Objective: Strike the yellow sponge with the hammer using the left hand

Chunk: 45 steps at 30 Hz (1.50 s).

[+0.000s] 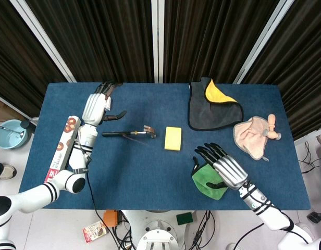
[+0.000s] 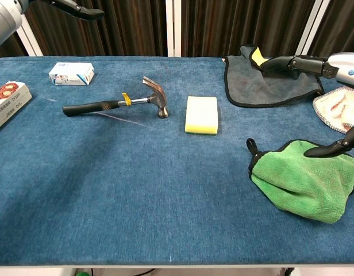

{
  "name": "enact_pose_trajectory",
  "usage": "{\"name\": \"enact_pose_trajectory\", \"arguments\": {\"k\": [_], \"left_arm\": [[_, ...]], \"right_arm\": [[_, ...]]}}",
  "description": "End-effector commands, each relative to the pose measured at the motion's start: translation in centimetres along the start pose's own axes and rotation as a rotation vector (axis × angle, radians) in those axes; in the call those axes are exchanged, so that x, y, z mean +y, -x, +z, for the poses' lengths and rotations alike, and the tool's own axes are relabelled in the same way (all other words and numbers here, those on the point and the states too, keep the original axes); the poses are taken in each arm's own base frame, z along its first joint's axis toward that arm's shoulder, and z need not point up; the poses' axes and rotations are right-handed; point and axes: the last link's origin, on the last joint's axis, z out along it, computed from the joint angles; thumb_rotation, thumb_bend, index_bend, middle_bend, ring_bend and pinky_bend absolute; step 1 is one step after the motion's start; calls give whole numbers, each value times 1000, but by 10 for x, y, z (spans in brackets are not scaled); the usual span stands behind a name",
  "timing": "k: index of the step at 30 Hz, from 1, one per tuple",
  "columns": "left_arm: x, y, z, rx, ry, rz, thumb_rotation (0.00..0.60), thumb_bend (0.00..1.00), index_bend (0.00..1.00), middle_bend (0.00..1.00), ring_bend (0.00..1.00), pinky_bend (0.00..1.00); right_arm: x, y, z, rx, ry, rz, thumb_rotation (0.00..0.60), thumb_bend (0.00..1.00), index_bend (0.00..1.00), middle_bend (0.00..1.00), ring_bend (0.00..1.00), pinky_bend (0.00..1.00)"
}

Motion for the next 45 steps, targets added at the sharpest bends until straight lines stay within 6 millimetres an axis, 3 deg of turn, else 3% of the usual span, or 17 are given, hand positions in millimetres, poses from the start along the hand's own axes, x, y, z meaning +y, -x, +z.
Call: {"name": "enact_pose_trajectory", "arguments": {"k": [1, 6, 10, 17, 23, 30, 36, 45], "left_arm": [[-1, 1, 1, -4, -5, 3, 600, 141, 211, 210, 108, 160], [-8, 5, 0, -39, -41, 24, 600, 142, 218, 210, 108, 161], [-20, 10, -8, -139, -107, 88, 600, 142, 233, 222, 108, 162], [-27, 45, -33, -372, -192, 228, 600, 169, 262, 231, 132, 163], [-20, 76, -39, -472, -211, 308, 600, 215, 270, 243, 150, 171], [-8, 97, -35, -473, -219, 380, 600, 212, 300, 314, 204, 213], [0, 108, -30, -475, -241, 417, 600, 227, 314, 324, 219, 248], [4, 114, -27, -465, -267, 466, 600, 325, 354, 354, 258, 300]], "right_arm": [[-1, 1, 2, -5, -7, -2, 600, 40, 0, 60, 0, 57], [1, -6, 0, 29, -8, 9, 600, 40, 0, 73, 0, 69], [5, -19, -13, 87, 1, 21, 600, 41, 0, 81, 0, 79], [19, -39, -45, 193, 60, 26, 600, 41, 0, 95, 0, 98], [23, -32, -52, 176, 77, 38, 600, 40, 0, 95, 0, 98], [23, -26, -50, 161, 77, 48, 600, 42, 0, 95, 0, 98], [24, -23, -48, 153, 78, 54, 600, 41, 0, 95, 0, 98], [26, -21, -48, 149, 86, 66, 600, 41, 0, 95, 0, 98]]}}
